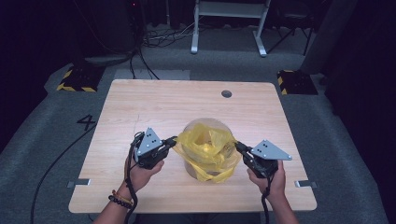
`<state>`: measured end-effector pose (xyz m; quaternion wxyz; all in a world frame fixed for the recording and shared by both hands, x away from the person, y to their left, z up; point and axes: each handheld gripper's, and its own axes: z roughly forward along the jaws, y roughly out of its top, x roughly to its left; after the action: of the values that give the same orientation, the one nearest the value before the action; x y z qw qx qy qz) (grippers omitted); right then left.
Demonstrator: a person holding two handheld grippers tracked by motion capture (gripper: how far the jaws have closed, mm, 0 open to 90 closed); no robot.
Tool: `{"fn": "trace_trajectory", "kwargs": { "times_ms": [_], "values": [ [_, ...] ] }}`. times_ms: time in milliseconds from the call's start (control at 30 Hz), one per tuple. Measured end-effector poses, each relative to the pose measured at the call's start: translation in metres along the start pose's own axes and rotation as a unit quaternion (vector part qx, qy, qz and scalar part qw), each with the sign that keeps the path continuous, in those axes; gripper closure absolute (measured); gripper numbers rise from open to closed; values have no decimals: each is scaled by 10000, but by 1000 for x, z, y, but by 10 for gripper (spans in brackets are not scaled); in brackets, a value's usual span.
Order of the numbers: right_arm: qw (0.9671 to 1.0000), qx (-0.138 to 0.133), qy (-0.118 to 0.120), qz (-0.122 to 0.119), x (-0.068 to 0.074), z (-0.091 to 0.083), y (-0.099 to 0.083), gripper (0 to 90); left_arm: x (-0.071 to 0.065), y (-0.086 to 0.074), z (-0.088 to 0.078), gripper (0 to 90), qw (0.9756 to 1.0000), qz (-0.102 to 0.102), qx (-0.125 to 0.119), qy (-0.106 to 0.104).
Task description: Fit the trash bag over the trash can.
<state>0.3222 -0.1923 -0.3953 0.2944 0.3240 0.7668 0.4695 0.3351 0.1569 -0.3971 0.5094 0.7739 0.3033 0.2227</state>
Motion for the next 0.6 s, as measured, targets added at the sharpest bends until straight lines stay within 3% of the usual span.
{"fn": "trace_trajectory", "kwargs": {
  "times_ms": [333,533,600],
  "values": [
    [9999,34,75,113,-8,9,-3,894,11,-17,16,875,9992,-365,-24,-152],
    [9999,49,70,67,-8,8,-2,891,14,-15,8,649,9988,-459,-190,44],
    [10000,9,68,66,-7,6,-2,891,16,-12,-1,602,9985,-419,-345,-40]
  ]
}}
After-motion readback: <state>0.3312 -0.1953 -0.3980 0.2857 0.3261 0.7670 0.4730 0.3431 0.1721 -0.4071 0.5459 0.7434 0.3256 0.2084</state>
